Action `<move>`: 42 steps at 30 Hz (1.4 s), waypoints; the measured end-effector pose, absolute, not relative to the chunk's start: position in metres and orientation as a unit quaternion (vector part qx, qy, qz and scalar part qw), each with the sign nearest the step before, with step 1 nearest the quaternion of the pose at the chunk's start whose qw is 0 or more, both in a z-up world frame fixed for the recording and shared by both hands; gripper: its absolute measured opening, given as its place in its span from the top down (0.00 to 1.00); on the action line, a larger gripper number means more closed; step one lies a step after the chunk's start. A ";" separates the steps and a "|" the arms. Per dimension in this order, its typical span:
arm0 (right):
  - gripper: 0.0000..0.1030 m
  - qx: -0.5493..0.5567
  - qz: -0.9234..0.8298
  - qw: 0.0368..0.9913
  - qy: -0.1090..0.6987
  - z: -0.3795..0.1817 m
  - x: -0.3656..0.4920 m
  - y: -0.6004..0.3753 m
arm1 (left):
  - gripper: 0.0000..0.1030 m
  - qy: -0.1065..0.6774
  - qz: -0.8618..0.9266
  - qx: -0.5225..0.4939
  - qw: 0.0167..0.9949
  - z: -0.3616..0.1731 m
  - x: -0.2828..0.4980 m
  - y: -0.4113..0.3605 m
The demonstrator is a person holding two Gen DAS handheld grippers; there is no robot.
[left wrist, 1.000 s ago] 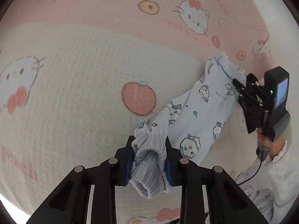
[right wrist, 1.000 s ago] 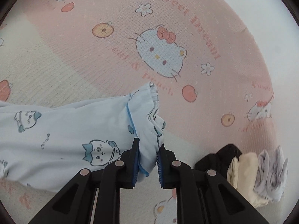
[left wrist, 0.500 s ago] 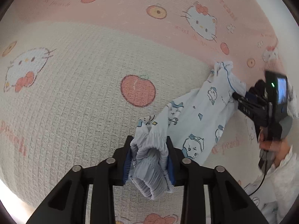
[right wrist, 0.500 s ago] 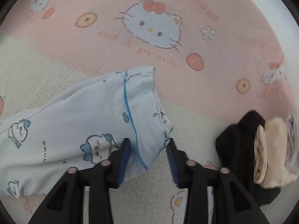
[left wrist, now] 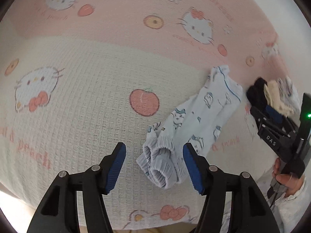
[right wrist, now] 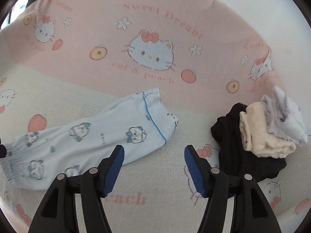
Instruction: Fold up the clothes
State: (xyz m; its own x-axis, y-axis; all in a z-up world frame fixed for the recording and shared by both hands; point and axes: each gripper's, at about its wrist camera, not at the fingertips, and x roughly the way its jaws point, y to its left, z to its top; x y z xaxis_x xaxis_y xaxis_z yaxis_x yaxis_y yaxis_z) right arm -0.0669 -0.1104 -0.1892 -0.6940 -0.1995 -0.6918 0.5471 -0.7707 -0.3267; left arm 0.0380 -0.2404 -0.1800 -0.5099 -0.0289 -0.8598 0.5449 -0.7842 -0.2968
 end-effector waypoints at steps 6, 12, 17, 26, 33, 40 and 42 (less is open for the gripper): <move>0.36 0.309 -0.881 0.220 0.281 -0.184 -0.030 -0.119 | 0.44 0.272 -0.827 0.469 0.145 -0.179 0.047 -0.241; 0.36 0.312 -0.869 0.223 0.312 -0.194 -0.011 -0.123 | 0.44 0.357 -0.805 0.458 0.124 -0.189 0.061 -0.248; 0.36 0.314 -0.852 0.240 0.342 -0.211 0.003 -0.128 | 0.44 0.377 -0.797 0.459 0.112 -0.195 0.064 -0.241; 0.36 0.243 -0.813 0.279 0.449 -0.239 0.044 -0.146 | 0.44 0.419 -0.780 0.452 0.108 -0.214 0.060 -0.241; 0.36 0.215 -0.792 0.292 0.491 -0.257 0.053 -0.149 | 0.46 0.452 -0.769 0.440 0.099 -0.230 0.062 -0.247; 0.36 0.144 -0.764 0.305 0.551 -0.275 0.069 -0.161 | 0.72 0.443 -0.783 0.428 0.087 -0.230 0.060 -0.251; 0.36 0.124 -0.755 0.313 0.563 -0.277 0.076 -0.164 | 0.74 0.441 -0.786 0.425 0.083 -0.229 0.059 -0.252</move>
